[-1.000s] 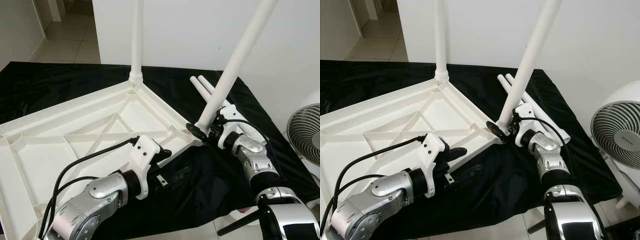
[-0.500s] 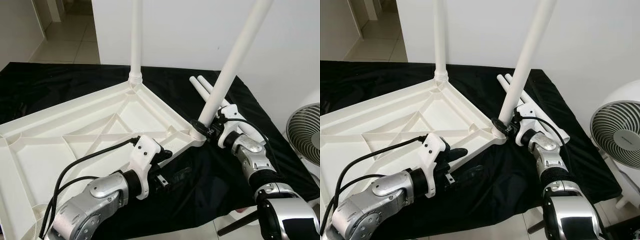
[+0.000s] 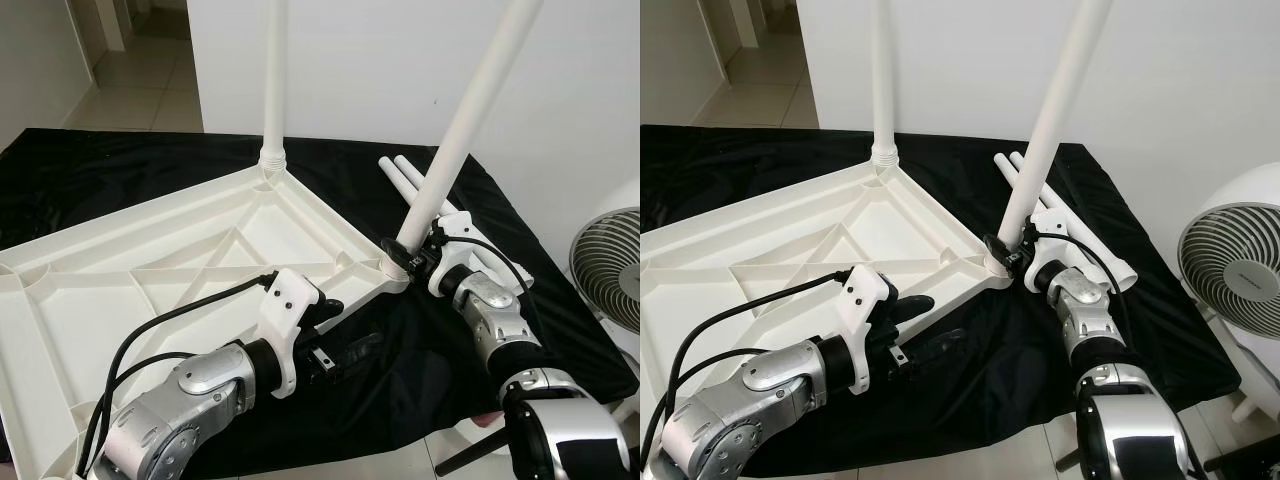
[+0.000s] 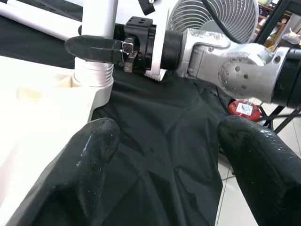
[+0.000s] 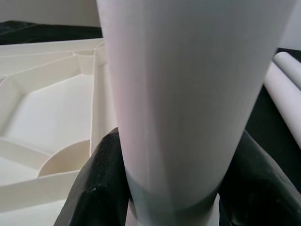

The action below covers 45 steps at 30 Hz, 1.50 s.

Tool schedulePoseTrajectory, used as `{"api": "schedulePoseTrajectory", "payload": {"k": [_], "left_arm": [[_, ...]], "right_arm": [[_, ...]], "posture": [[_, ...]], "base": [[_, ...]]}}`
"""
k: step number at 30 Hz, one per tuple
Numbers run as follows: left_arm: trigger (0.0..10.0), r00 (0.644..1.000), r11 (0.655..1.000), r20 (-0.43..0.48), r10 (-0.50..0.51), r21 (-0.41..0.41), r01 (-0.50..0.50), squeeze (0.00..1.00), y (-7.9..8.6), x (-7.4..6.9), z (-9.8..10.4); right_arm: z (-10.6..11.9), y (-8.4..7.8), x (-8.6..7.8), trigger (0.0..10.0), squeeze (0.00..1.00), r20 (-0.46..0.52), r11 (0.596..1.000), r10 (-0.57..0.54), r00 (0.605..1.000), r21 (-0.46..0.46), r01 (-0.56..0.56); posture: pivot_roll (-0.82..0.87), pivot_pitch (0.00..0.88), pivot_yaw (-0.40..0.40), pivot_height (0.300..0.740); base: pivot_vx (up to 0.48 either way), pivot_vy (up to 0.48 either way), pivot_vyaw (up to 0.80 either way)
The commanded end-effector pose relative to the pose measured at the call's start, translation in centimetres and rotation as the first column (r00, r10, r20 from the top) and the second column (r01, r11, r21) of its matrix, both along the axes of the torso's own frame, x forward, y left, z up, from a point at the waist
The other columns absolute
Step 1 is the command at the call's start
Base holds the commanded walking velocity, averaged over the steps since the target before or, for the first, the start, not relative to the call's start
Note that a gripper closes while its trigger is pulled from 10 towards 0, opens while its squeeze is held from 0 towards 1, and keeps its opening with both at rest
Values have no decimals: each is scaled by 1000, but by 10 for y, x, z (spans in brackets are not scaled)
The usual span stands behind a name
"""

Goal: Building children table

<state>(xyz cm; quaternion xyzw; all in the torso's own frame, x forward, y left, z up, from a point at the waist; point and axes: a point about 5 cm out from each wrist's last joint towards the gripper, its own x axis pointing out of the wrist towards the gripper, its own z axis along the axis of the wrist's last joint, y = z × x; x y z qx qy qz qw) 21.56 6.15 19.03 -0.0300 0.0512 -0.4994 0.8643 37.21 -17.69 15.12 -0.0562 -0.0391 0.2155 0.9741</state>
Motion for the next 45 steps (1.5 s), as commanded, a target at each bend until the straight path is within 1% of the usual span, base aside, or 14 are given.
{"api": "schedulePoseTrajectory", "payload": {"k": [1,7,9,13,14,16,19,22,25,30,33,42,44,45], "left_arm": [[10000,1000,1000,-15,-14,3,14,0,-1,-1,-1],[10000,1000,1000,-19,-14,1,14,0,-1,-3,-2],[10000,1000,1000,-21,-16,0,16,0,-2,-3,-2],[10000,1000,1000,-22,-17,0,17,0,-2,-4,-2],[10000,1000,1000,-25,-18,-3,18,0,-3,-4,-2],[10000,1000,1000,-25,-18,-3,18,0,-3,-4,-2],[10000,999,1000,-28,-19,-5,19,0,-3,-4,-3],[10000,999,1000,-30,-22,-7,22,0,-4,-5,-3],[10000,999,1000,-31,-24,-7,24,0,-4,-5,-3],[10000,999,1000,-35,-26,-12,26,0,-6,-6,-4],[10000,999,1000,-37,-27,-13,26,0,-6,-6,-4],[10000,999,1000,-40,-26,-16,25,0,-6,-6,-4],[10000,999,1000,-40,-26,-17,26,0,-6,-6,-4],[10000,999,1000,-40,-26,-17,26,0,-6,-6,-4]], "right_arm": [[-19,-5,-5,0,0,-72,998,-66,995,-20,65],[-17,5,-8,0,0,-43,988,-147,988,41,149],[-17,11,-12,0,0,-42,971,-224,974,77,227],[-18,13,-14,0,0,-43,956,-276,960,90,278],[-19,14,-17,0,0,-54,929,-350,935,108,354],[-19,14,-17,0,0,-54,929,-350,935,108,354],[-19,13,-19,0,0,-58,899,-421,905,103,425],[-21,15,-26,0,0,-106,836,-526,844,121,536],[-24,16,-28,0,0,-125,811,-559,820,123,572],[-29,19,-44,0,0,-161,683,-700,696,135,718],[-29,20,-49,0,0,-161,647,-733,660,131,751],[-26,26,-54,0,0,-168,661,-721,672,125,740],[-23,27,-54,9176,0,-145,672,-716,682,120,731],[-23,27,-54,9176,0,-145,672,-716,682,120,731]], "posture": [[69,90,-59,740],[68,89,-68,740],[68,87,-72,740],[68,85,-74,740],[67,83,-76,740],[67,83,-76,740],[66,81,-77,740],[66,74,-83,740],[67,73,-84,740],[71,68,-91,740],[72,67,-93,740],[71,63,-94,740],[69,59,-94,740],[69,59,-94,740]], "base": [[0,0,0],[0,0,0],[0,0,0],[0,0,0],[0,0,0],[0,0,0],[0,0,0],[0,0,0],[0,0,0],[0,0,0],[0,0,0],[0,0,0],[0,0,0],[0,0,0]]}}
